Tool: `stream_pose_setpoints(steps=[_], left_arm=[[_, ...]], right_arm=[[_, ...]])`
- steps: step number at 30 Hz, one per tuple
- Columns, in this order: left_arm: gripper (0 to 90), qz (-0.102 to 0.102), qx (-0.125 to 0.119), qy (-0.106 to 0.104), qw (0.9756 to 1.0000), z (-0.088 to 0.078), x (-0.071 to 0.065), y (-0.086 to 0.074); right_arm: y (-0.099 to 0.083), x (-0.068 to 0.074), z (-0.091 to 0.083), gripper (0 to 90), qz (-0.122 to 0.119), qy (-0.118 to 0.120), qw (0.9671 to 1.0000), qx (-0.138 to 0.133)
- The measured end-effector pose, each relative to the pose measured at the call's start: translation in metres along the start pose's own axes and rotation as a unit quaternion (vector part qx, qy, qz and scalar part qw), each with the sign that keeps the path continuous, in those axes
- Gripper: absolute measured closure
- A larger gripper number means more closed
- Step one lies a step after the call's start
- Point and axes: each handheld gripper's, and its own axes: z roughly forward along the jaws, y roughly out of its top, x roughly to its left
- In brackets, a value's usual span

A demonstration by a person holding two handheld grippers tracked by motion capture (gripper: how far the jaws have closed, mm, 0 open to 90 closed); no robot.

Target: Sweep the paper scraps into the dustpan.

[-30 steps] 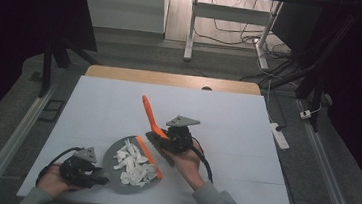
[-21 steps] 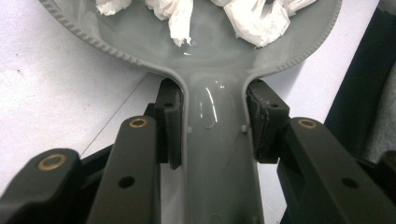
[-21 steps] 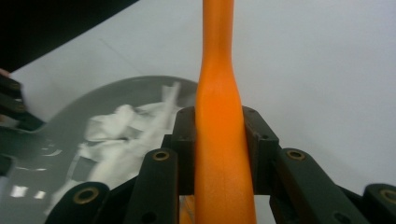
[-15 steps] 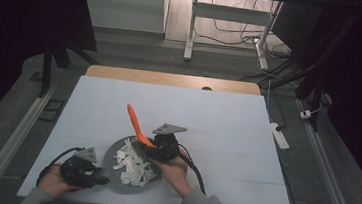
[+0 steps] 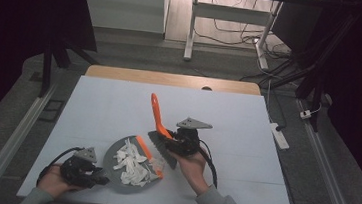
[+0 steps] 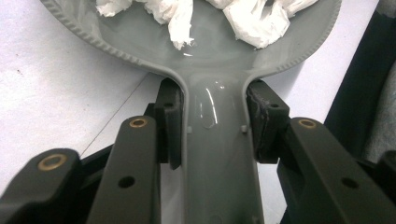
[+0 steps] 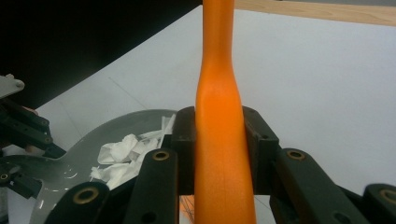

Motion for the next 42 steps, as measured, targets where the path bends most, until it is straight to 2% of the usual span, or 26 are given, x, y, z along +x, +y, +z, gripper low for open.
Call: stream_pose_setpoints(steps=[2, 5, 10, 13, 16, 20, 22, 24, 27, 32, 36, 42], left_arm=[[60.9, 0.0, 0.0, 0.0, 1.0, 0.0, 0.0, 0.0], [60.9, 0.0, 0.0, 0.001, 1.0, 0.0, 0.0, 0.0], [61.0, 0.001, 0.0, 0.001, 1.0, 0.0, 0.0, 0.0], [60.9, 0.001, 0.001, 0.0, 1.0, 0.0, 0.0, 0.0], [60.9, 0.002, 0.001, 0.0, 1.0, 0.0, 0.0, 0.0], [60.9, 0.001, 0.0, 0.001, 1.0, 0.0, 0.0, 0.0], [61.0, 0.001, 0.0, 0.001, 1.0, 0.0, 0.0, 0.0], [61.0, 0.001, -0.001, 0.001, 1.0, 0.0, 0.0, 0.0], [61.0, 0.001, -0.001, 0.0, 1.0, 0.0, 0.001, -0.001], [60.9, -0.001, -0.002, -0.001, 1.0, 0.0, 0.001, 0.0], [60.9, -0.002, -0.001, -0.001, 1.0, 0.0, 0.0, 0.0], [61.0, -0.001, -0.002, -0.001, 1.0, 0.0, 0.001, -0.001]], right_arm=[[-0.001, -0.001, -0.002, 69.6, -0.003, -0.005, 1.0, 0.004], [-0.004, -0.004, 0.002, 69.6, -0.023, -0.027, 0.9993, 0.013], [-0.012, -0.007, 0.023, 69.6, -0.027, -0.045, 0.9975, 0.048], [-0.013, 0.001, 0.035, 69.7, -0.024, -0.026, 0.998, 0.053], [-0.012, 0.019, 0.046, 69.7, -0.037, -0.008, 0.9972, 0.064], [-0.007, 0.048, 0.053, 69.6, -0.029, 0.046, 0.9971, 0.054], [-0.003, 0.062, 0.054, 69.6, -0.045, 0.058, 0.996, 0.051], [0.0, 0.068, 0.053, 69.6, -0.066, 0.052, 0.9955, 0.043], [0.003, 0.064, 0.047, 69.6, -0.078, 0.033, 0.9959, 0.03], [0.006, 0.047, 0.034, 69.6, -0.072, 0.014, 0.9971, 0.021], [0.009, 0.038, 0.023, 69.6, -0.063, 0.014, 0.9979, 0.012], [0.012, 0.034, 0.015, 69.6, -0.055, 0.02, 0.9983, 0.0]])
